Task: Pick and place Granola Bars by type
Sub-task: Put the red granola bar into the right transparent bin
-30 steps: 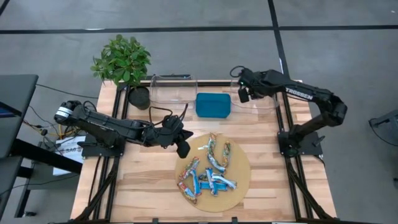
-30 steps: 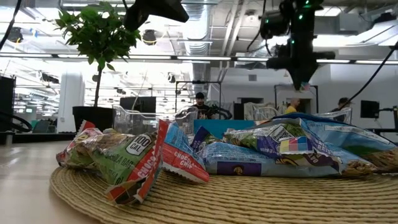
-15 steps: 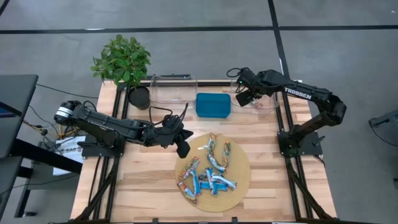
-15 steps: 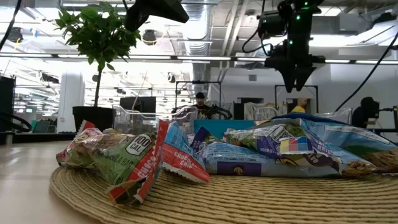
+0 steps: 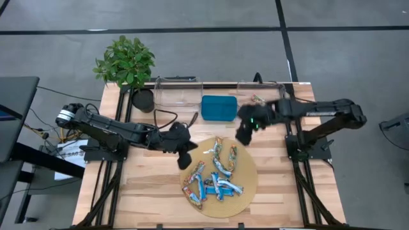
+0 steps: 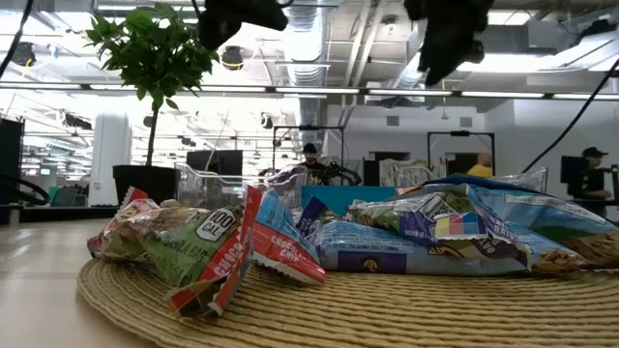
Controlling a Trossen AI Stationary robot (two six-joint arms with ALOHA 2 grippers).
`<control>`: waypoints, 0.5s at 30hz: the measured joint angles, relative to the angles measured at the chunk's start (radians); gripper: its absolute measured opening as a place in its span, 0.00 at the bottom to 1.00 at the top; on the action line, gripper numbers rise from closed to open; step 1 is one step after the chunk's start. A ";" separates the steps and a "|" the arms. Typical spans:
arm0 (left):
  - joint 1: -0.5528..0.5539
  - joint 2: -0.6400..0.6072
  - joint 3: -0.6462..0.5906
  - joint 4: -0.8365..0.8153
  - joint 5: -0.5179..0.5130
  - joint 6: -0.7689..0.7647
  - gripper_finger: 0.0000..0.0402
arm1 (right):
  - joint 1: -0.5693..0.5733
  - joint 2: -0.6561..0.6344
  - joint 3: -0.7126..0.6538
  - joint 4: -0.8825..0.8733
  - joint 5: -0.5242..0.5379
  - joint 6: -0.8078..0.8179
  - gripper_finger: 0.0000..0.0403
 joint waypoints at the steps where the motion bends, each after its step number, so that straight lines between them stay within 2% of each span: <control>1: -0.003 0.000 0.000 -0.022 0.041 0.009 0.00 | 0.040 0.003 0.000 0.004 0.000 0.007 0.44; 4: -0.013 0.000 0.000 -0.091 0.166 0.023 0.00 | 0.133 0.002 0.000 0.039 0.012 0.051 0.43; 6: -0.020 0.002 0.000 -0.142 0.216 -0.042 0.00 | 0.179 0.002 0.000 0.051 0.035 0.099 0.42; 11: -0.031 0.043 -0.006 -0.192 0.272 -0.177 0.04 | 0.255 -0.001 0.000 0.056 0.056 0.198 0.39; 15: -0.031 0.115 -0.006 -0.160 0.272 -0.275 0.15 | 0.293 0.001 0.000 0.063 0.057 0.233 0.37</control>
